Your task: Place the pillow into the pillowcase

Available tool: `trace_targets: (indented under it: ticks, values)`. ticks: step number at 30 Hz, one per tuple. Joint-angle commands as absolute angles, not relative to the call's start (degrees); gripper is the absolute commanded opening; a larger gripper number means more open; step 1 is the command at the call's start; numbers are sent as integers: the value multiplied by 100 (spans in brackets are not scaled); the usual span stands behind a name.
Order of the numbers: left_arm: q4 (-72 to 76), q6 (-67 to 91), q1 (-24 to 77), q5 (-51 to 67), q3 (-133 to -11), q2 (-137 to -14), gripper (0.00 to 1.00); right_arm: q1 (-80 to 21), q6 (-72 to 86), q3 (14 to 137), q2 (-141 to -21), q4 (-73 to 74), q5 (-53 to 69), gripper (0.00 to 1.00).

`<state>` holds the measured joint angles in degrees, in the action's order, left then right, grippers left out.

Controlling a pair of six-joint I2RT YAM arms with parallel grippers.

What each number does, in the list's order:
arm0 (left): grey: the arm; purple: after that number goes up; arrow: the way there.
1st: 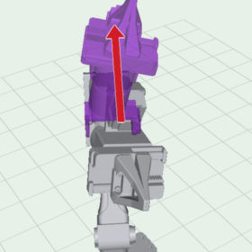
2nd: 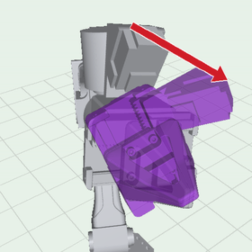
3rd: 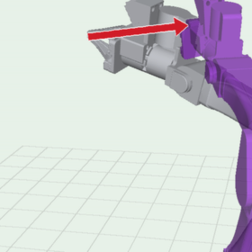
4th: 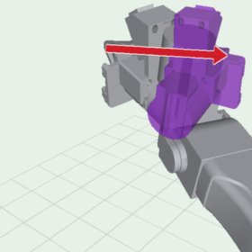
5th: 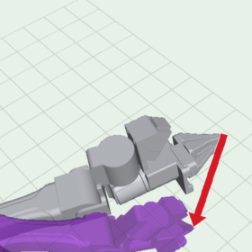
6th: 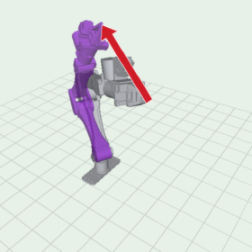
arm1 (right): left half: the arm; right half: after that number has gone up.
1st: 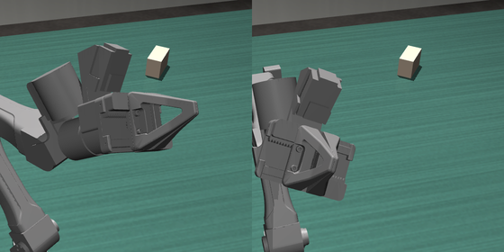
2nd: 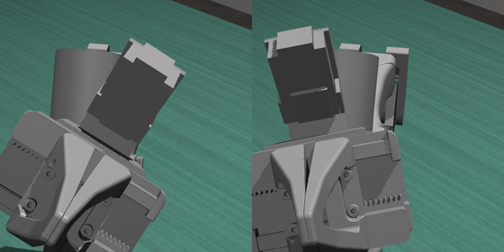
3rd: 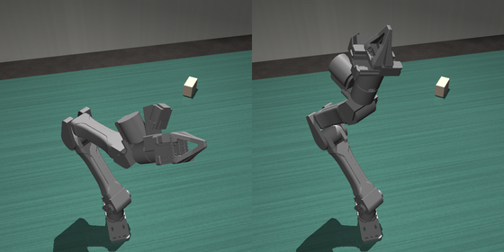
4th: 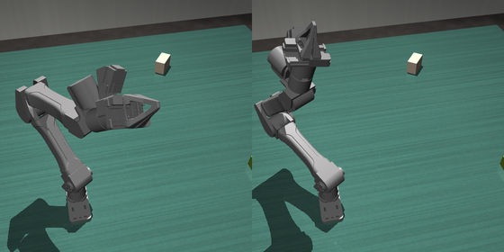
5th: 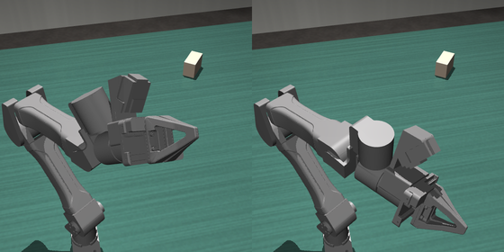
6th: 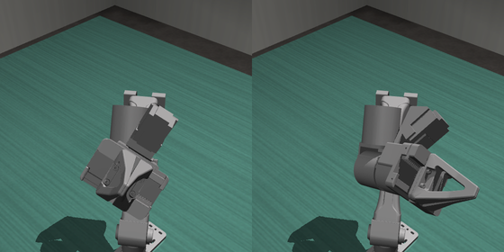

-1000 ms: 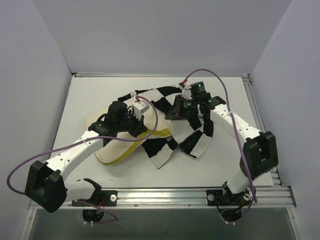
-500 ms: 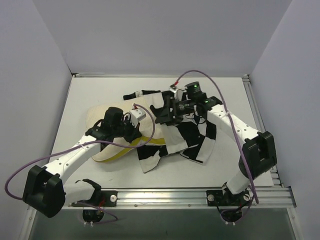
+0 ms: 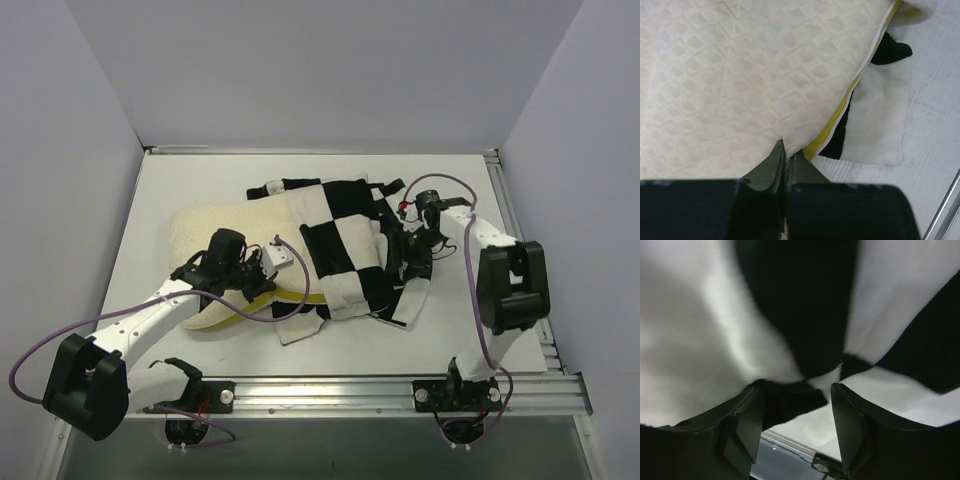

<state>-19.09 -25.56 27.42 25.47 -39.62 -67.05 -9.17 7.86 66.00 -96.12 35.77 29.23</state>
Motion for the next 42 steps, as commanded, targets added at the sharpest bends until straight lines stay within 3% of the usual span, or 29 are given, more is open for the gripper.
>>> trace_targets:
  ticks: [1,7,11,17,21,24,27,28,30,31,32,34,42]
  values:
    - [-2179,-3084,2672,2602,-4131,-6715,0,-879,335,6740,-10290,4025,1981,54]
    - [-2320,-3191,2549,2628,-4175,-6662,0,-159,-351,8303,-11240,3964,950,55]
    - [-2320,-3103,2549,2672,-4219,-6680,0,-9,-562,9727,-11479,4279,1693,63]
    - [-2197,-3076,2531,2707,-4245,-6802,0,-62,-256,8264,-10382,4552,1864,60]
    - [-2083,-2927,2531,2821,-4324,-6864,0,-35,-176,7068,-9880,4457,1433,71]
    - [-2022,-2857,2531,2839,-4342,-6899,0,-53,-106,6557,-9861,4272,1388,71]
    - [-1995,-2830,2531,2804,-4377,-6943,0,-88,-9,6521,-10299,4175,1555,63]
    - [-1995,-2830,2531,2786,-4394,-6952,0,-88,0,6591,-10449,4166,1625,55]
    - [-2004,-2830,2531,2760,-4395,-6935,0,-71,0,6705,-10871,4184,1871,33]
    - [-2004,-2839,2531,2708,-4395,-6926,0,-36,-26,6793,-10985,4192,1924,9]
    - [-2030,-2874,2531,2698,-4386,-6917,0,-9,-70,7029,-11152,4271,1942,0]
    - [-2065,-2909,2522,2698,-4386,-6900,0,377,-289,7468,-11232,4359,1907,0]
    - [-1934,-2567,2549,2891,-4438,-7110,0,1266,-923,11359,-11733,4764,1546,0]
